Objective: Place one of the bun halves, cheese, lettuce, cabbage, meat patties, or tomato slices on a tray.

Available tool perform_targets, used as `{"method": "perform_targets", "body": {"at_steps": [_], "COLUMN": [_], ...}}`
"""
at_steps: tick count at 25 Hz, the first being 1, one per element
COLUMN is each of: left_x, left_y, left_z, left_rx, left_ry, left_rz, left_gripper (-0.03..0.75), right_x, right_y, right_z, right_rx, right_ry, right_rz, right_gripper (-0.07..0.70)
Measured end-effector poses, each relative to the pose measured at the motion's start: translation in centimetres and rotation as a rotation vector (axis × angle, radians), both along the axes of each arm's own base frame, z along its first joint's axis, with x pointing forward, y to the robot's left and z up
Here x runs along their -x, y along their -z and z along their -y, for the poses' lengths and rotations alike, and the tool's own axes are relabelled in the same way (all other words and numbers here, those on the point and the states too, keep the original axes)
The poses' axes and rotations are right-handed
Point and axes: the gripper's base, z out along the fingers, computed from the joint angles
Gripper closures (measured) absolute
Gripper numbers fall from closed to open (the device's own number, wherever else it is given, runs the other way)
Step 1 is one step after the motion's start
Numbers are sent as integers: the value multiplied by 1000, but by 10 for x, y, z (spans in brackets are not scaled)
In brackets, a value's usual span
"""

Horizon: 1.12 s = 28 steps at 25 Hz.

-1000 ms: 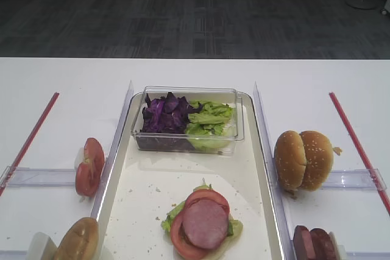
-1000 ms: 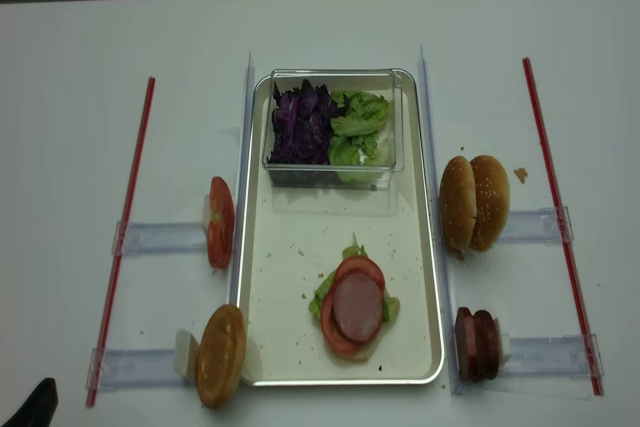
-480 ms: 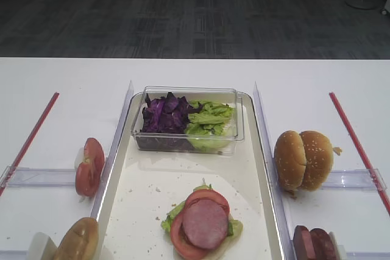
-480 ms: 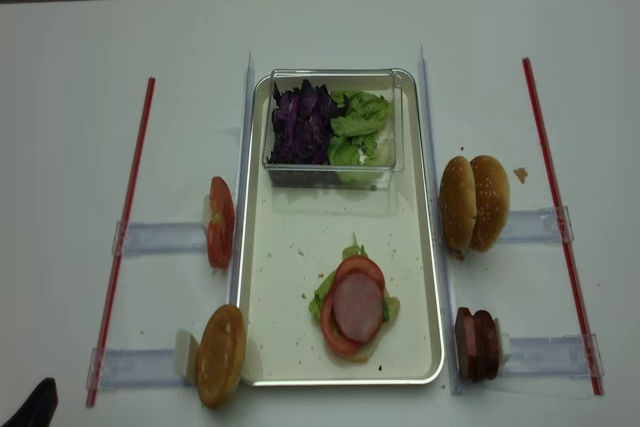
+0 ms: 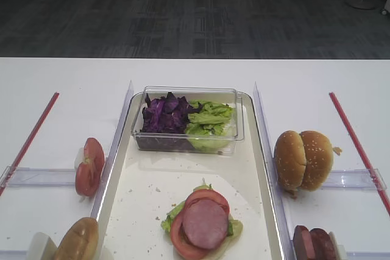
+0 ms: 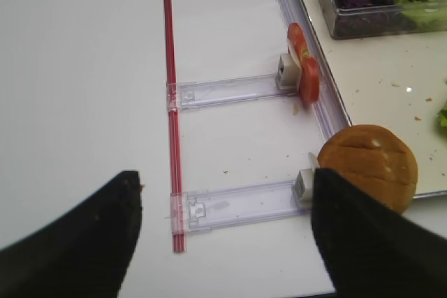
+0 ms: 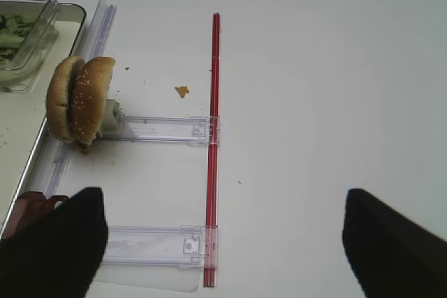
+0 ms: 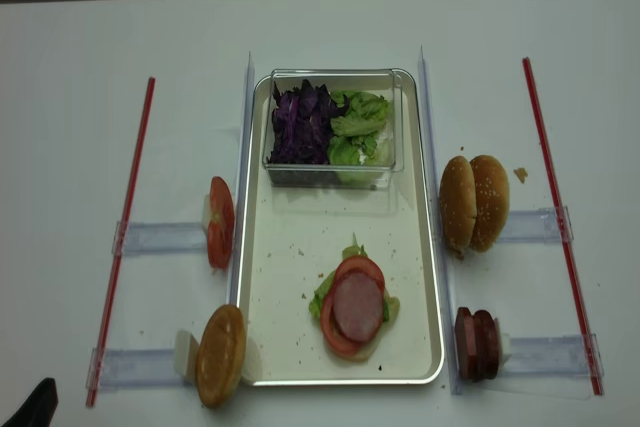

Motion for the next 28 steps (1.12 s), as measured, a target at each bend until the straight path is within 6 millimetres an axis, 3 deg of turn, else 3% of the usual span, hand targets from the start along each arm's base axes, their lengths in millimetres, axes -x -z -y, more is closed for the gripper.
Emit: {"method": "perform_targets", "body": {"at_steps": [28], "left_x": [0], "left_y": [0], "left_z": [0], "left_rx": [0], "left_ry": [0], "left_rz": [0], "left_gripper": [244], "right_x": [0], "right_y": [0], "right_z": [0], "right_rx": [0], "right_ry": [-2], "right_rz": [0], "right_gripper": [-60]}}
